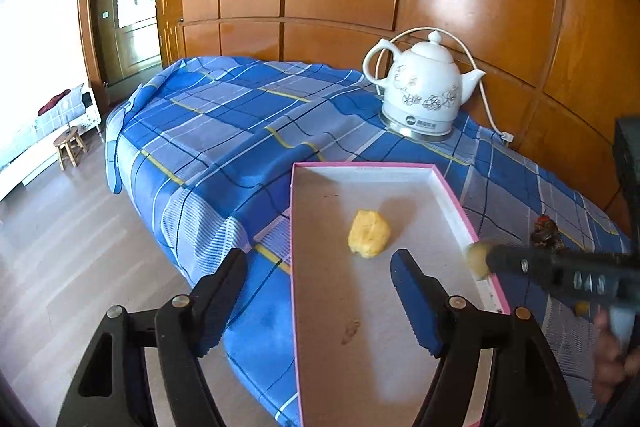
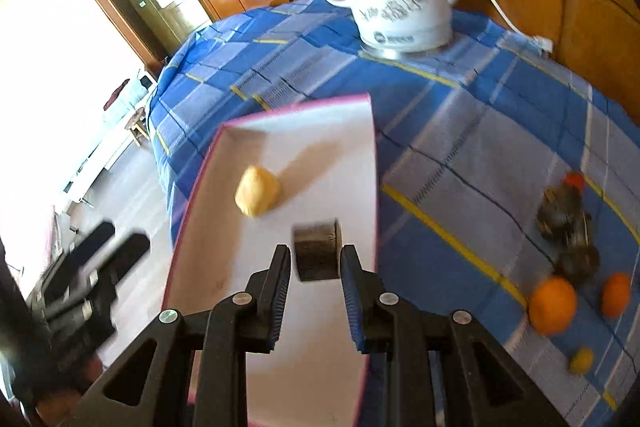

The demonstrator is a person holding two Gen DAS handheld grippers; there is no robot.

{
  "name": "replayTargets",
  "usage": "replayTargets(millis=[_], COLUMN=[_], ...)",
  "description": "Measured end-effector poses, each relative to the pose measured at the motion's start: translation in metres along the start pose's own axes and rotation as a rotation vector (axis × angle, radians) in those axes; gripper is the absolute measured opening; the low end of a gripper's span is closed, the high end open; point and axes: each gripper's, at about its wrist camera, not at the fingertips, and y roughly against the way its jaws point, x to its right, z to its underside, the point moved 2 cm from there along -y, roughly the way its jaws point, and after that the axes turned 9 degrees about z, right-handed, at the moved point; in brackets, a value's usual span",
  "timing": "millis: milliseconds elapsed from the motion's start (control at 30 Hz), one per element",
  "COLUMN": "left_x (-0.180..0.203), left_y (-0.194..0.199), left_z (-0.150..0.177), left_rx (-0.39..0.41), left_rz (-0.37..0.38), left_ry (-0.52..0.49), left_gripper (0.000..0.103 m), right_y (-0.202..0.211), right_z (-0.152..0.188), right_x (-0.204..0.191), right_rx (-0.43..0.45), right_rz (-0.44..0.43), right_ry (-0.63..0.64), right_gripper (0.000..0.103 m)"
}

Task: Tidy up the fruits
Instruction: 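Carry the brown cylinder piece with the right gripper into the tray and release, then reach the left gripper to a small yellow-green round fruit and grasp it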

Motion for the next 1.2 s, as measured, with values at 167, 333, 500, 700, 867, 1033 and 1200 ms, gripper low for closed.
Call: replayTargets(millis=[167,333,500,700,867,1033,1200], left_x=[-0.002,0.006,0.02,0.036,0.046,0.059,0.071], left_y=[-0.004,-0.004,-0.003,0.0,0.002,0.004,0.005], left_z=[0.004,0.006,0.008,0.011,0.013,0.015,0.018], left_rx=[-0.02,-0.028,-0.037,-0.041,-0.044,-0.045,-0.052], left_rz=[0.001,0.024,0.046,0.067,0.077,0.09,0.101], left_ry=[0.003,-0.01,-0.044,-0.082,-0.107,-0.148,-0.181], left_gripper=[0.075,0.075,0.075,0.075,0.075,0.075,0.075], right_y=[0.004,0.015,0.033,0.055,0.064,0.068,0.077], right_z=[0.0,0.021,0.038,0.056,0.067,0.074,0.075], right_x=[-0.003,0.012,0.027,0.041,0.048,0.055,0.065], right_rx=[0.011,0.009,0.033,0.061,0.068,0.072,0.089], right_rz=[0.019,0.064,0.111,0.181,0.201,0.218,0.239], right_ry=[0.013,0.01,0.021,0.065,0.073,0.078,0.073], right_gripper=[0.03,0.03,0.03,0.03,0.03,0.03,0.03])
